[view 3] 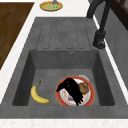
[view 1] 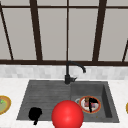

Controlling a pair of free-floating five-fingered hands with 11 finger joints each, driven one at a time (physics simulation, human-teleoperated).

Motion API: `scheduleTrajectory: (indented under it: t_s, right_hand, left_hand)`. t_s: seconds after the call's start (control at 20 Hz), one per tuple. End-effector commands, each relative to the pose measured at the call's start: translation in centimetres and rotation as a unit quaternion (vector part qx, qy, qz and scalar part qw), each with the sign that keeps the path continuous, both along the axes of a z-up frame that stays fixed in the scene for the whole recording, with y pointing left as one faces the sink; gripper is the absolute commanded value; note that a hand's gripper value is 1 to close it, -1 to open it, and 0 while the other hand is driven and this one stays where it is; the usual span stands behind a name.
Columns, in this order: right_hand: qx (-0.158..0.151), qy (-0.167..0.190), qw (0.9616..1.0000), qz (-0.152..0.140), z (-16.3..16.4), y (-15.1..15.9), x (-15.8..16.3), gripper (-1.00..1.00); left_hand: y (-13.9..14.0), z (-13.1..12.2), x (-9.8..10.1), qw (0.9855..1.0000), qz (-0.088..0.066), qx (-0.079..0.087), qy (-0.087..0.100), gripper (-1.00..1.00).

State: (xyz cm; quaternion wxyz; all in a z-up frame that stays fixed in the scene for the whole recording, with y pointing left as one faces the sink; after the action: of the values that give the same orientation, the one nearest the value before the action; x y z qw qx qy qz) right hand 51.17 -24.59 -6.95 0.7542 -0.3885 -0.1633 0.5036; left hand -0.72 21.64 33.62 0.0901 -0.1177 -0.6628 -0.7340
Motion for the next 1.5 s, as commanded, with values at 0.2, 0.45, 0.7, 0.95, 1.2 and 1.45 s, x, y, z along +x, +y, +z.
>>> scheduleTrajectory:
  t_s: [0.2,0.45,0.7,0.95,1.2,1.45]
  right_hand:
    - [0.022,0.008,0.9996,0.014,-2.4,1.4,0.2,-1.00]
    - [-0.023,0.011,0.9997,0.005,-1.8,2.4,1.8,1.00]
    - [-0.093,-0.049,0.9944,0.015,-0.1,0.9,2.1,1.00]
    - [-0.073,-0.073,0.9946,-0.012,1.7,-0.1,0.8,1.00]
    - [-0.055,-0.050,0.9971,-0.013,4.2,-1.1,0.8,1.00]
    - [-0.039,-0.025,0.9988,-0.018,7.1,-2.3,-0.2,1.00]
  left_hand:
    - [0.0,0.0,0.0,1.0000,0.000,0.000,0.000,0.00]
    - [0.0,0.0,0.0,1.0000,0.000,0.000,0.000,0.00]
    - [0.0,0.0,0.0,1.0000,0.000,0.000,0.000,0.00]
    - [0.0,0.0,0.0,1.0000,0.000,0.000,0.000,0.00]
    - [0.0,0.0,0.0,1.0000,0.000,0.000,0.000,0.00]
    - [0.0,0.0,0.0,1.0000,0.000,0.000,0.000,0.00]
